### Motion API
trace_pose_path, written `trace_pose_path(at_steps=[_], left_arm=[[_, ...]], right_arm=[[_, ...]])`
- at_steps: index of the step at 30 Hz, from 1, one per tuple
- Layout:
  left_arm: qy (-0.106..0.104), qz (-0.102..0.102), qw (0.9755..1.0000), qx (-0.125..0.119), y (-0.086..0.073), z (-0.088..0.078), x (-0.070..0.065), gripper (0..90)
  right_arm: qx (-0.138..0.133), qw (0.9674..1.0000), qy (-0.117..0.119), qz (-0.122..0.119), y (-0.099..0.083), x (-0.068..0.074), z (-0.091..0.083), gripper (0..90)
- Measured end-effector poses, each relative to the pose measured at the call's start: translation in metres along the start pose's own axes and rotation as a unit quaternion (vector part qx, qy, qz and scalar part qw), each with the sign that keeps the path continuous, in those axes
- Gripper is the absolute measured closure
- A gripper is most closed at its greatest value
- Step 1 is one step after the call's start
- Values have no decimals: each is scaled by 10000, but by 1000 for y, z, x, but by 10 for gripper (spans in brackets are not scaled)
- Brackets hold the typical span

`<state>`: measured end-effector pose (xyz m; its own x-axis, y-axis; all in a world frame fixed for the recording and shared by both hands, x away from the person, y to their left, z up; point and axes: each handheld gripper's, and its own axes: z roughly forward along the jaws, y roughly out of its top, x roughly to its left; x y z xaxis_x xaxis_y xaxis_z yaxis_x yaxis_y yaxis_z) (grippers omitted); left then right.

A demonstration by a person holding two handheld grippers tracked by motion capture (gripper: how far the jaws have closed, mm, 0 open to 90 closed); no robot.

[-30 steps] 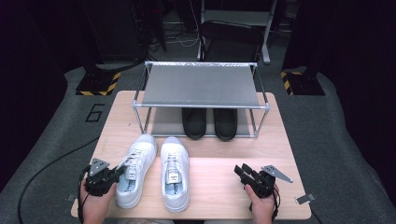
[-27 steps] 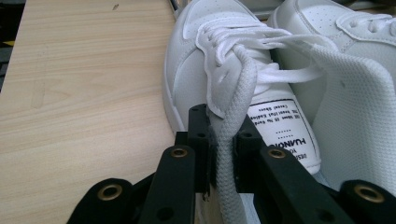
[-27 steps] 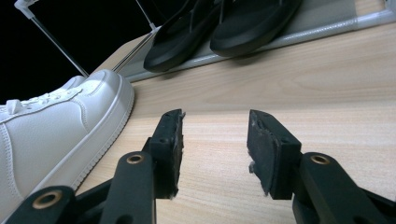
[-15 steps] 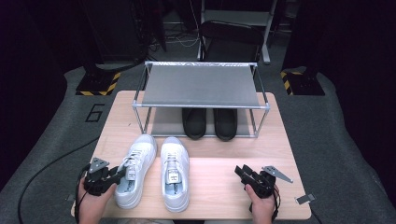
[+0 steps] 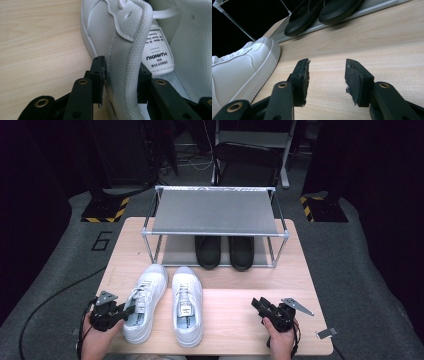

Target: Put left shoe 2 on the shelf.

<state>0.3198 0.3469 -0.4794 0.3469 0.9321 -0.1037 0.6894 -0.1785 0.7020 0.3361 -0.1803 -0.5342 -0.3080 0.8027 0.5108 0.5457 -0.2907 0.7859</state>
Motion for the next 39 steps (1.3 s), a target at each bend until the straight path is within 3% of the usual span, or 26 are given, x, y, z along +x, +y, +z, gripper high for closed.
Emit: trace_pose_path(at_steps=[8, 14, 17, 24, 29, 39], left_arm=[[-60, -167, 9998, 97, 1, 1, 2, 679], [9, -228, 9997, 93, 1, 1, 0, 715], [134, -272, 9995, -44, -1, 2, -2, 751], [255, -295, 9992, -119, -2, 1, -3, 803], [277, -330, 9990, -149, -2, 1, -2, 818], [249, -385, 9983, -358, -6, -1, -1, 827]], right_arm=[[-53, 9999, 17, 86, 0, 0, -1, 536], [-52, 9999, 21, 90, 0, 0, 0, 533], [-43, 9999, 10, 114, 0, -1, 0, 532], [-67, 9999, 37, 107, 0, -1, -1, 525], [-116, 9999, 120, -2, 2, 2, -2, 522], [-122, 9998, 128, 17, 2, 2, -3, 515]])
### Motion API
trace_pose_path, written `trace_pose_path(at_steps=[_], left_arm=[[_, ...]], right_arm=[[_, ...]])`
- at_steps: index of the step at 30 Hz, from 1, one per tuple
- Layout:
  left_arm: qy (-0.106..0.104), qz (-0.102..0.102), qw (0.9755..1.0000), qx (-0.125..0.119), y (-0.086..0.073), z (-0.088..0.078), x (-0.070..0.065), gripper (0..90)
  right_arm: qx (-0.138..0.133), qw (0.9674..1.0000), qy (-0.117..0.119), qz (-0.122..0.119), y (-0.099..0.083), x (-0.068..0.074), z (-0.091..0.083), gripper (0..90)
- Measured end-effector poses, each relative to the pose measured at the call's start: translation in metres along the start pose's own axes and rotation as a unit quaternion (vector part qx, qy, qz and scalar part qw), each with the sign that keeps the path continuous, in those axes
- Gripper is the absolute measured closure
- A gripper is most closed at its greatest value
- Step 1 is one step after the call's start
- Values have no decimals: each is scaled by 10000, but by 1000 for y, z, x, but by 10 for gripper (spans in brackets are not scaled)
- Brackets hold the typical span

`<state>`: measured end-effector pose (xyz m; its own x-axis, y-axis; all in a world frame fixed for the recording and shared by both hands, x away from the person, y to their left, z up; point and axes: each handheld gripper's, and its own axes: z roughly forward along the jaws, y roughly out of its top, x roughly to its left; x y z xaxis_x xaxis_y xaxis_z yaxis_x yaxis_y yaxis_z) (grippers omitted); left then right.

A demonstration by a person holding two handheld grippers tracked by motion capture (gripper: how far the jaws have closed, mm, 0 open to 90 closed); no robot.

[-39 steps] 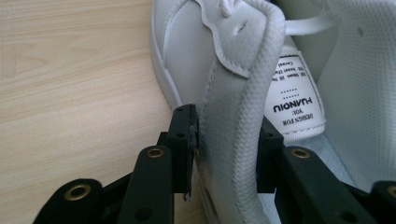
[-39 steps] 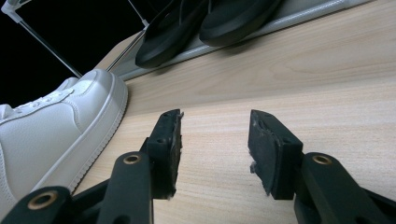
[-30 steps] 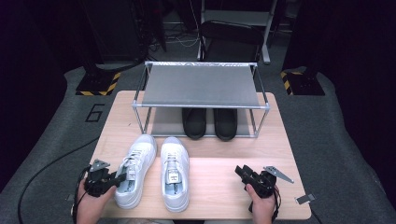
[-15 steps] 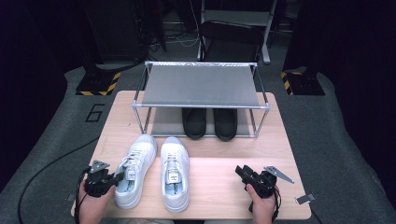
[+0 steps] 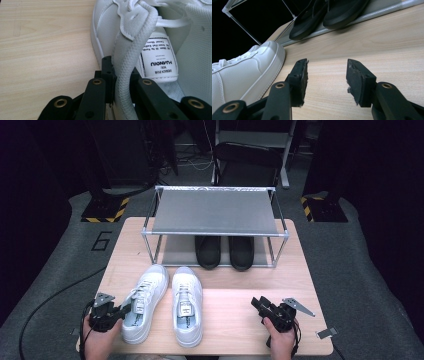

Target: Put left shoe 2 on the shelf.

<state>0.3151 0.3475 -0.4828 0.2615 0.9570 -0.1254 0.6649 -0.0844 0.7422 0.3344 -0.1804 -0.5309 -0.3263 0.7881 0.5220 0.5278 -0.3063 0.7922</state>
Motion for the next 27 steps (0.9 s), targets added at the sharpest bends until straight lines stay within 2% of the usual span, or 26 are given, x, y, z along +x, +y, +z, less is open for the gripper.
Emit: trace_pose_path(at_steps=[6, 8, 11, 14, 15, 16, 19, 20, 26, 27], left_arm=[[-85, 63, 9999, -40, 0, -3, -1, 829], [-86, 7, 9998, -154, -1, -2, -1, 829], [-136, -17, 9998, -130, -1, -4, 1, 828], [-137, -48, 9997, -210, -2, -6, 2, 828], [-128, -78, 9994, -304, -3, -5, 2, 828], [-181, -84, 9995, -230, -3, -7, 3, 828], [-199, -176, 9990, -364, -4, -7, 5, 827], [-227, -188, 9991, -302, -3, -8, 6, 827], [-234, -292, 9981, -497, -3, -11, 7, 827], [-285, -290, 9982, -447, -2, -13, 8, 826]], right_arm=[[-29, 10000, 25, -22, 0, 0, 0, 509], [7, 10000, -13, 17, 0, 0, 0, 509], [-1, 10000, 0, 2, 0, -1, 0, 507], [0, 10000, 1, -1, 0, -1, 0, 507], [3, 10000, -6, 14, 0, -1, 0, 505], [-7, 10000, 3, 6, 0, -1, 0, 505], [18, 10000, -32, 41, -1, -1, 0, 503], [15, 10000, -10, 53, -1, -2, 0, 503], [-9, 10000, 16, 44, -1, -3, 0, 502], [-6, 10000, 2, 49, -1, -3, 0, 502]])
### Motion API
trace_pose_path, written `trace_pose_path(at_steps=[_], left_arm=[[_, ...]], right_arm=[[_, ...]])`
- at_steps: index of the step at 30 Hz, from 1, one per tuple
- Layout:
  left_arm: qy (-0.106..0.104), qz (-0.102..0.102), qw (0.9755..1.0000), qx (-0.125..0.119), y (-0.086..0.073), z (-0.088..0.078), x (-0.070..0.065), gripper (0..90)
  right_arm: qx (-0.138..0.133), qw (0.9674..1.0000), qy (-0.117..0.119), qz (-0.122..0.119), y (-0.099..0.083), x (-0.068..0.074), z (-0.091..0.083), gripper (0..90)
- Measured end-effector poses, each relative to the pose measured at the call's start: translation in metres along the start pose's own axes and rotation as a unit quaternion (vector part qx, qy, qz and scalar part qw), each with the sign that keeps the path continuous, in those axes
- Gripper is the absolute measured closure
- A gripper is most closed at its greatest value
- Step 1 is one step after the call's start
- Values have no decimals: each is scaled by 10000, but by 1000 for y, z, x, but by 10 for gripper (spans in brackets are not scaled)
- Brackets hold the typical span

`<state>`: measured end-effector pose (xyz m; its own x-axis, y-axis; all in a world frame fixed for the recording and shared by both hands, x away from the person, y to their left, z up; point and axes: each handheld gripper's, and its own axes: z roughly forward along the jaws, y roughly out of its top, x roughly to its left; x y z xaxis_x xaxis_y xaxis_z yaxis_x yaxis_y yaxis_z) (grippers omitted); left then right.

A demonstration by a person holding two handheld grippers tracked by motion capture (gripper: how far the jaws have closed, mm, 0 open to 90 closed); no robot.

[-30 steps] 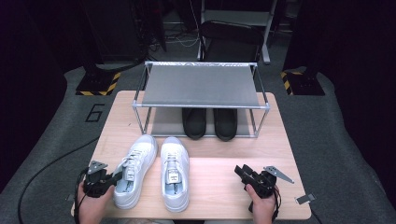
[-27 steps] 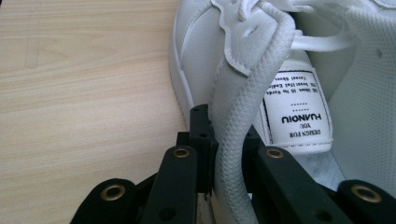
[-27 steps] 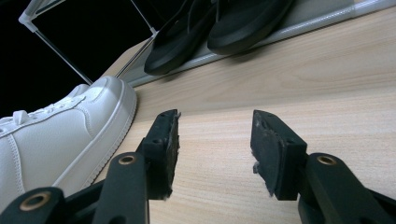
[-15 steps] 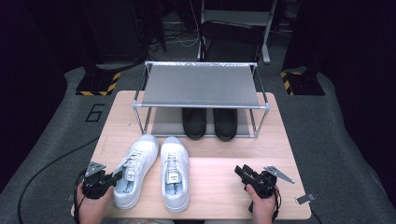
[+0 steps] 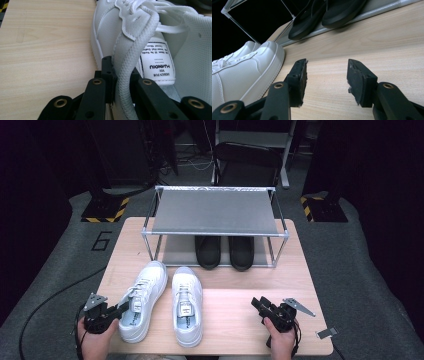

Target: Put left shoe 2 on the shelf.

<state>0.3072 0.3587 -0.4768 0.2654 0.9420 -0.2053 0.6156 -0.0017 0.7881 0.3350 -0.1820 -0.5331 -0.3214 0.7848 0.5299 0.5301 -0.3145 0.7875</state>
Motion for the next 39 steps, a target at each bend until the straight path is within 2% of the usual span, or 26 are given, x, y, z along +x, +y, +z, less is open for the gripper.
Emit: trace_pose_path(at_steps=[1, 2, 4, 5, 6, 8, 14, 19, 26, 27, 29, 32, 35, 39], left_arm=[[13, -28, 9999, -96, 0, 0, 0, 826], [-23, -47, 10000, -47, 1, -2, 0, 826], [5, -62, 9998, -192, 2, -3, -1, 826], [-15, -50, 9999, -156, 3, -5, -1, 826], [20, -45, 9996, -295, 5, -7, -2, 826], [-4, -11, 9996, -277, 6, -9, -2, 826], [-28, 69, 9983, -579, 13, -19, -7, 826], [-60, 161, 9958, -896, 18, -28, -14, 826], [-171, 253, 9922, -1210, 24, -38, -22, 826], [-197, 275, 9920, -1212, 26, -40, -22, 826], [-236, 284, 9910, -1285, 29, -43, -24, 826], [-317, 258, 9898, -1361, 33, -46, -25, 825], [-443, 213, 9884, -1440, 38, -48, -25, 825], [-449, 265, 9870, -1518, 44, -52, -28, 825]], right_arm=[[1, 10000, -1, 3, 0, 0, 0, 502], [9, 10000, -5, 27, 0, 0, 0, 502], [24, 10000, -11, 38, 0, 0, 0, 502], [21, 10000, -9, 47, 0, 0, 0, 502], [33, 10000, -16, 69, 0, 0, -1, 502], [27, 10000, -17, 64, 0, 0, -1, 502], [26, 9999, -19, 98, 0, -1, -1, 502], [-4, 10000, -1, 97, 0, -1, -1, 502], [-21, 9999, -32, 113, 0, -2, -2, 502], [-13, 9999, -3, 155, 0, -1, -2, 502], [-11, 10000, -23, 81, 0, -2, -2, 502], [-19, 9999, -9, 148, 0, -1, -2, 502], [-28, 9999, -4, 106, 0, -3, -2, 502], [-40, 9999, 11, 147, 0, -3, -2, 502]])
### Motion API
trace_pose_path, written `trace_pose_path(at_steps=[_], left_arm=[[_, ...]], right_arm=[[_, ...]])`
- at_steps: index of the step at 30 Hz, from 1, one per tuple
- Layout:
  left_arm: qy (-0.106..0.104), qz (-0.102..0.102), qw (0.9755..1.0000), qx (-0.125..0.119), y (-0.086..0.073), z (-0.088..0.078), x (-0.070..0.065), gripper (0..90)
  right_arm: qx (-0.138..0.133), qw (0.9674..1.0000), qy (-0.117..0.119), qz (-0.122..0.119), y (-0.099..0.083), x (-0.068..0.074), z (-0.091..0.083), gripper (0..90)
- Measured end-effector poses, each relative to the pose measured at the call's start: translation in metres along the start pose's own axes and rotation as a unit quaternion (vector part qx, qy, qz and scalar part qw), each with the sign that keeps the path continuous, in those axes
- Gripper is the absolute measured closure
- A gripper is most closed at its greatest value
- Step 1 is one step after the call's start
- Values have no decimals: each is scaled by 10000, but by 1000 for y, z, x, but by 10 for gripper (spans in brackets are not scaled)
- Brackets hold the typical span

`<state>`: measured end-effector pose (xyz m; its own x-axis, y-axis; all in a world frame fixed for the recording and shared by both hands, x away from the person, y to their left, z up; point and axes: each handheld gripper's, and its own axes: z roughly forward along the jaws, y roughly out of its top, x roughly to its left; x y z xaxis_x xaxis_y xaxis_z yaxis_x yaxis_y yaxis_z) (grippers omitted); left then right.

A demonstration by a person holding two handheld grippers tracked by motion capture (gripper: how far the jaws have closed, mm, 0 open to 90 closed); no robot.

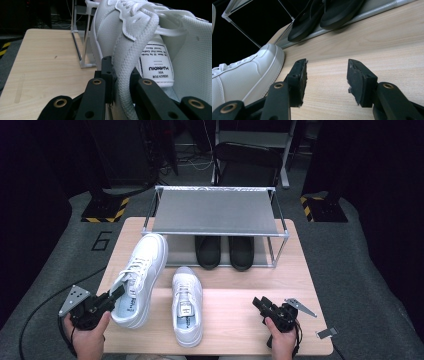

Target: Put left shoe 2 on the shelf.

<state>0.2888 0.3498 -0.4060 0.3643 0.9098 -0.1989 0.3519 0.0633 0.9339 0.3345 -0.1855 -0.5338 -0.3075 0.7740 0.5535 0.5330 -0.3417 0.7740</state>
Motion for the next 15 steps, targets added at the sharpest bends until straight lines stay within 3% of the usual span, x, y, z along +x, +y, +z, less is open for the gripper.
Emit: trace_pose_path(at_steps=[15], left_arm=[[-47, 149, 9997, -203, 24, 4, -9, 822]], right_arm=[[-4, 10000, 6, -4, 0, -1, -1, 502]])
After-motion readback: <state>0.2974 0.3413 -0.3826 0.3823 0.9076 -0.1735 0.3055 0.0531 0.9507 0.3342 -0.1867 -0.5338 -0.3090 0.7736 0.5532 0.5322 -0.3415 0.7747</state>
